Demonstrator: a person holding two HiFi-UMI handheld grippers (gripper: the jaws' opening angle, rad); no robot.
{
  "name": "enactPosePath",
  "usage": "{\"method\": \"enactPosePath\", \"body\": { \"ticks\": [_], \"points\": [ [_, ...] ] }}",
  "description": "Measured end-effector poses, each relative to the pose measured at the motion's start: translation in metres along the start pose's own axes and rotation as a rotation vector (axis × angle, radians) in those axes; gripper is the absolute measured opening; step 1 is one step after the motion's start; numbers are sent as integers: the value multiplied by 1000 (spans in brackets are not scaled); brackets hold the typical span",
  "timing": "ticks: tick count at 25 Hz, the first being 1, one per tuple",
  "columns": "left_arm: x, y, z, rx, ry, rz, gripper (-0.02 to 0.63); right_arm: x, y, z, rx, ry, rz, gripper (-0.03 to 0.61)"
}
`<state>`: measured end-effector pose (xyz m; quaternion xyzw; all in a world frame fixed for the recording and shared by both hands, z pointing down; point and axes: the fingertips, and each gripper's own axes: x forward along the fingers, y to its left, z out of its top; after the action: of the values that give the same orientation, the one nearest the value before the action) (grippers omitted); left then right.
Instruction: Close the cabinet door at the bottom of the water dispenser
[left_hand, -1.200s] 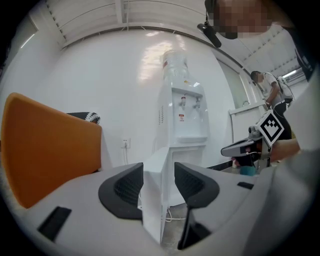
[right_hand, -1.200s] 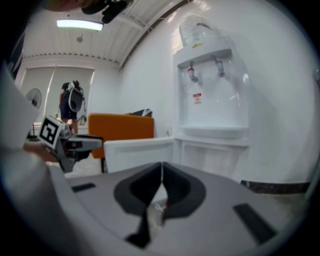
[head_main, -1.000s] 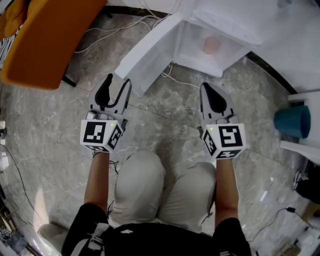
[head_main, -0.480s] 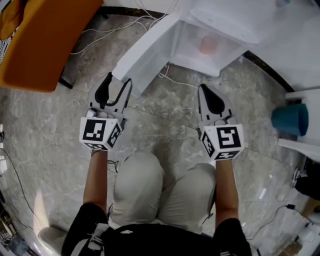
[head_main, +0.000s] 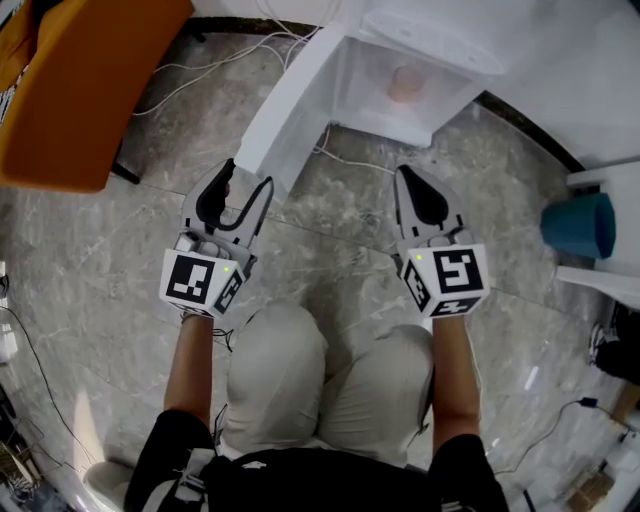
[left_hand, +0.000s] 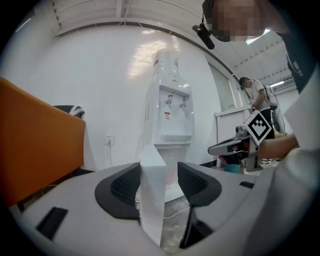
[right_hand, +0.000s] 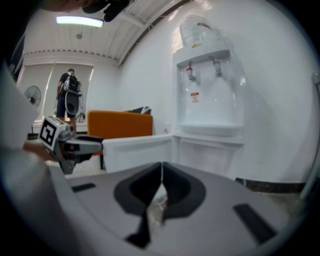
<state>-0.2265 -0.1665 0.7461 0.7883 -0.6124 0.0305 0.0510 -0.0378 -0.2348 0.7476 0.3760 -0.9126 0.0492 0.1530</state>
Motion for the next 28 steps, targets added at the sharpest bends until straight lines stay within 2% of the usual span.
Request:
{"method": "enactPosePath", "body": {
  "ticks": [6, 8, 15, 24, 28],
  "points": [
    [8, -37, -1, -4, 19, -125, 231, -7, -5, -2, 9, 4, -15, 35],
    [11, -49, -1, 1, 28, -168, 180, -9, -7, -3, 9, 5, -20, 35],
    [25, -95, -1, 30, 46, -301, 173, -21, -19, -7, 19, 13, -50, 35],
    [40, -126, -1, 31, 80, -386, 143, -34, -33, -12, 41, 14, -79, 35],
    [49, -139, 0, 58, 76, -425, 129, -37, -34, -13, 45, 14, -83, 35]
  ]
}}
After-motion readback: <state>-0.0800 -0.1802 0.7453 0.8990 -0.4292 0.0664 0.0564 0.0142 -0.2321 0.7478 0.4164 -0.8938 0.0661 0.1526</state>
